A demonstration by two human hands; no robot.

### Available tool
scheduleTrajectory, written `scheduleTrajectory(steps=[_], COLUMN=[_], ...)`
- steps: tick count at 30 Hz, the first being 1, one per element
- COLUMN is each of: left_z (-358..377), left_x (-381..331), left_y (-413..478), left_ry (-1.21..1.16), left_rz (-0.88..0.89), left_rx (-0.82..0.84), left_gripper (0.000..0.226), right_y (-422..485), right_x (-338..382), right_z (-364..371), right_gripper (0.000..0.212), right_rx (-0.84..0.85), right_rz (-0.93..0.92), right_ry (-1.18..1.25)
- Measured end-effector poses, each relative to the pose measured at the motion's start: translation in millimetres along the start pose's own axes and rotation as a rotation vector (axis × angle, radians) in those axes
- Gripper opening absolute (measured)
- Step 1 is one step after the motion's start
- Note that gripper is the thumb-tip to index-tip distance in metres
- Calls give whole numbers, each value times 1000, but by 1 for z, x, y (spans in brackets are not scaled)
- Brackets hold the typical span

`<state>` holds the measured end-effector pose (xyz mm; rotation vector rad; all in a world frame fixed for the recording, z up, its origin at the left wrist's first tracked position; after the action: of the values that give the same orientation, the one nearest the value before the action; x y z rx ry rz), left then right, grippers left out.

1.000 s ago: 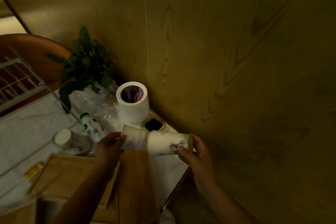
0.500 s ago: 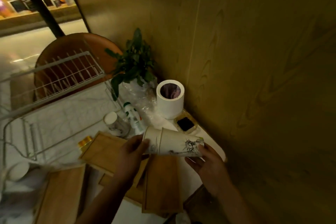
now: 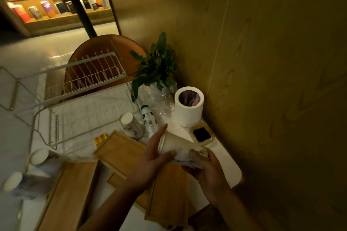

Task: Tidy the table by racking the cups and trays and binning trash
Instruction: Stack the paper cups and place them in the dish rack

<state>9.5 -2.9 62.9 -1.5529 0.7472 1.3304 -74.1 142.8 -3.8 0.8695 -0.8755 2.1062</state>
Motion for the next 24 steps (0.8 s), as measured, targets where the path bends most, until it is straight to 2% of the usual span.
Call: scheduleTrajectory(steps=[4, 8, 10, 11, 14, 17, 20, 22, 24], left_z=[-17, -67, -85, -88, -104, -142, -194, -226, -252], left_x=[7, 23, 33, 37, 47, 63, 69, 77, 85], left_y=[-14, -33, -42, -46, -61, -82, -103, -114, -123], left_ry=[-63, -277, -381, -412, -399, -479, -442, -354, -277], left_rz=[-30, -150, -154, -125, -52, -87, -58, -80, -126], left_rx=[-134, -367, -409, -397, -427, -486, -504, -509, -534], left_gripper=[73, 101, 111, 106, 65, 68, 56, 49, 49], right_y=[2, 5, 4, 2, -17, -27, -14, 11, 43], right_x=[-24, -38, -48, -58, -97, -134, -150, -147, -133], right_z=[24, 61, 86, 97, 138, 163, 166, 171, 181], right_gripper=[52, 54, 55, 54, 46, 43, 49, 32, 28], right_rx=[45, 111, 157, 181, 330, 362, 288, 255, 205], right_rz=[110, 192, 213, 235, 354, 395, 294, 176, 57], right_ry=[19, 45, 34, 19, -58, -203, -508, -722, -919])
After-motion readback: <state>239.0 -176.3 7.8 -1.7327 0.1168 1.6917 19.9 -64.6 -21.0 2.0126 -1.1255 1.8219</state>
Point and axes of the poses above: each hand's wrist, its own y-axis towards the middle knuckle, its own z-axis out of the palm, x = y × z, the point moved 8 cm from there along y, towards the middle knuckle, and after that the axes turned 10 degrees about -z, right-handed, at the moved point
